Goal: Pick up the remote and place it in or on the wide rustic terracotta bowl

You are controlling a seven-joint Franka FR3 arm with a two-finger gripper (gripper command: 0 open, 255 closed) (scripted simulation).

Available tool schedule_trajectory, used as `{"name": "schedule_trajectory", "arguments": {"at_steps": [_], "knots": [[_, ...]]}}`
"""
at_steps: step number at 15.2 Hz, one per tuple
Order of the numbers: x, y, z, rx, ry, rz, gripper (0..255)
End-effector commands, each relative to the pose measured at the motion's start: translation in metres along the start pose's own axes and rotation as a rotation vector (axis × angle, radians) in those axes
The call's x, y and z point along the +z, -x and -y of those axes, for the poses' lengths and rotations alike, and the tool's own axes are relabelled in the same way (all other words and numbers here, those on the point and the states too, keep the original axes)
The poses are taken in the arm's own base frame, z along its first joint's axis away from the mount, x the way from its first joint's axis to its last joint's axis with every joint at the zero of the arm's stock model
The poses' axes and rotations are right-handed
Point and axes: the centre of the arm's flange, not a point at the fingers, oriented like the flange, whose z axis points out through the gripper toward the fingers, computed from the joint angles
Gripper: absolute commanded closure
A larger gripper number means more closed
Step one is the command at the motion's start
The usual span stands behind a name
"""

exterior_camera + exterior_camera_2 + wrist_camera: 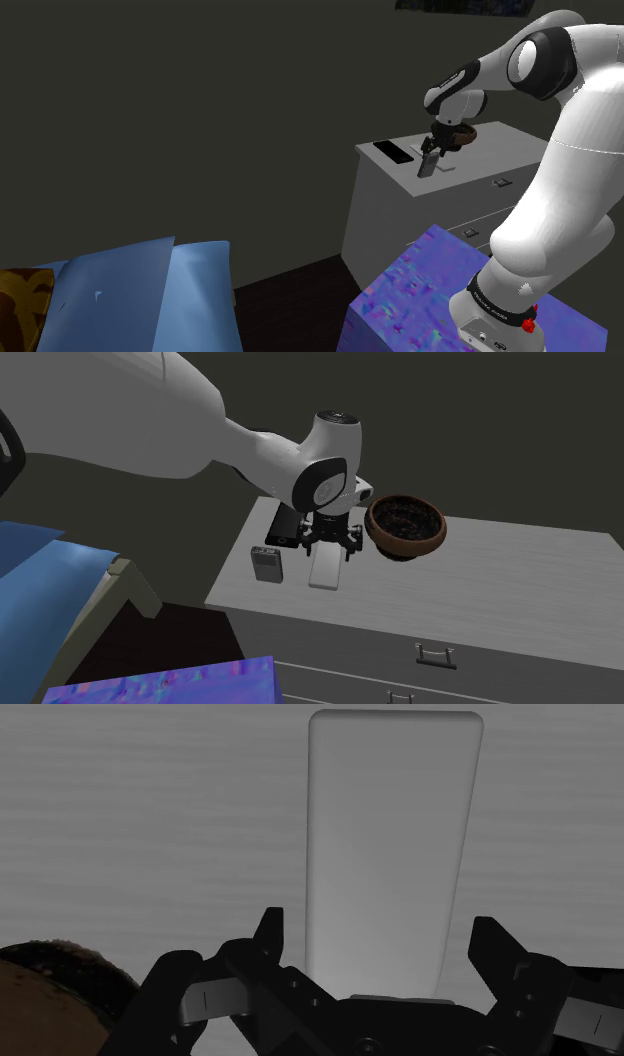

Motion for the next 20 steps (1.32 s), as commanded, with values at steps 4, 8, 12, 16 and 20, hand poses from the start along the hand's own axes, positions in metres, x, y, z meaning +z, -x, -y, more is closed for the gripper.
{"name": "schedule_trajectory", "arguments": {"at_steps": [4, 8, 12, 16, 20], "knots": [[0.000, 0.000, 0.000, 0.000, 0.000, 0.000, 255], [0.000, 0.000, 0.000, 0.000, 0.000, 0.000, 255], [-0.011, 0.000, 0.000, 0.000, 0.000, 0.000, 255], [-0.032, 0.000, 0.000, 0.000, 0.000, 0.000, 255], [-0.053, 0.000, 0.000, 0.000, 0.000, 0.000, 255]]}}
